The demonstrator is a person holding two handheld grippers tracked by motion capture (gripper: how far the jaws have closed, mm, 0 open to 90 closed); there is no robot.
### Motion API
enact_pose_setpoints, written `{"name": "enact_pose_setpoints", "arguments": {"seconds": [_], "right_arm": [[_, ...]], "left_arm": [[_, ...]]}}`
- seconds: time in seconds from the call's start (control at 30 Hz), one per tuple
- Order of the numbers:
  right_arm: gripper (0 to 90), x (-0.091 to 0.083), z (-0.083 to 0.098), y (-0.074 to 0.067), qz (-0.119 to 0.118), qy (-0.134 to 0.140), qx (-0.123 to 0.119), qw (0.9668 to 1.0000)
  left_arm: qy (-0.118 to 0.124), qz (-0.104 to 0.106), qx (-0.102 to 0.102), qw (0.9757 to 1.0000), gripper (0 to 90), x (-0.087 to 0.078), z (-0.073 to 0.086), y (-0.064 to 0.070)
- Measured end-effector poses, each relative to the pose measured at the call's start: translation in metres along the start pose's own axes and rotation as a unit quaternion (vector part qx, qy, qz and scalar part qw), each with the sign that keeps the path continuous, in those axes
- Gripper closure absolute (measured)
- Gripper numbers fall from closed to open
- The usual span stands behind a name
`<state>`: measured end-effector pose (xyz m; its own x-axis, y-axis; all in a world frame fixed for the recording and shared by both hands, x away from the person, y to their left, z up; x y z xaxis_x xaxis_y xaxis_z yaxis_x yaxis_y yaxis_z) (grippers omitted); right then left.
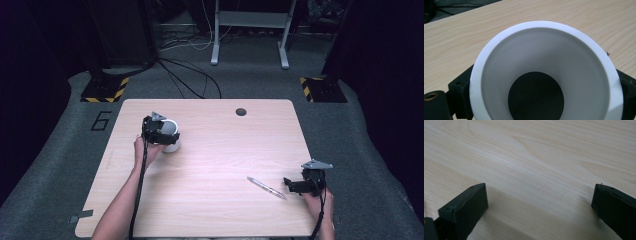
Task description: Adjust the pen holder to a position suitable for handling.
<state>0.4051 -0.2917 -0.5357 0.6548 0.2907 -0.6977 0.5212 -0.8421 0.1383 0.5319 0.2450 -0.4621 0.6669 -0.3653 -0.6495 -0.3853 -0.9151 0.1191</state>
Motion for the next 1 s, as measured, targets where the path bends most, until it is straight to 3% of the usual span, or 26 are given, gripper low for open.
{"name": "enact_pose_setpoints", "arguments": {"seconds": [0.33, 0.37, 0.47, 1.0], "right_arm": [[0.0, 0.0, 0.0, 0.0, 0.001, 0.003, 0.0, 1.0], [0.0, 0.0, 0.0, 0.0, -0.001, -0.002, 0.0, 1.0], [0.0, 0.0, 0.0, 0.0, -0.001, -0.001, 0.0, 1.0], [0.0, 0.0, 0.0, 0.0, 0.001, 0.002, 0.0, 1.0]], "left_arm": [[0.001, 0.024, 0.025, 0.9994, 6.5, -0.006, -0.005, 0.024], [0.012, 0.026, 0.02, 0.9994, 6.5, -0.005, -0.005, 0.028], [0.008, 0.031, 0.035, 0.9989, 6.6, -0.005, -0.007, 0.037], [-0.009, 0.072, 0.078, 0.9943, 6.5, 0.012, -0.005, 0.087]]}}
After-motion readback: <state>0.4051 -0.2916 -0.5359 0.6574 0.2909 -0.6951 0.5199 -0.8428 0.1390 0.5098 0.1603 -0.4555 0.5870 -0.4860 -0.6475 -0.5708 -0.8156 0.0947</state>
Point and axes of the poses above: each handheld gripper's, and its own axes: x roughly forward along the jaws, z roughly out of its underside, y roughly to its right, the point moved 1 cm from there along x, roughly forward along the jaws, and after that the axes turned 11 degrees about -x, right-handed, at the moved point
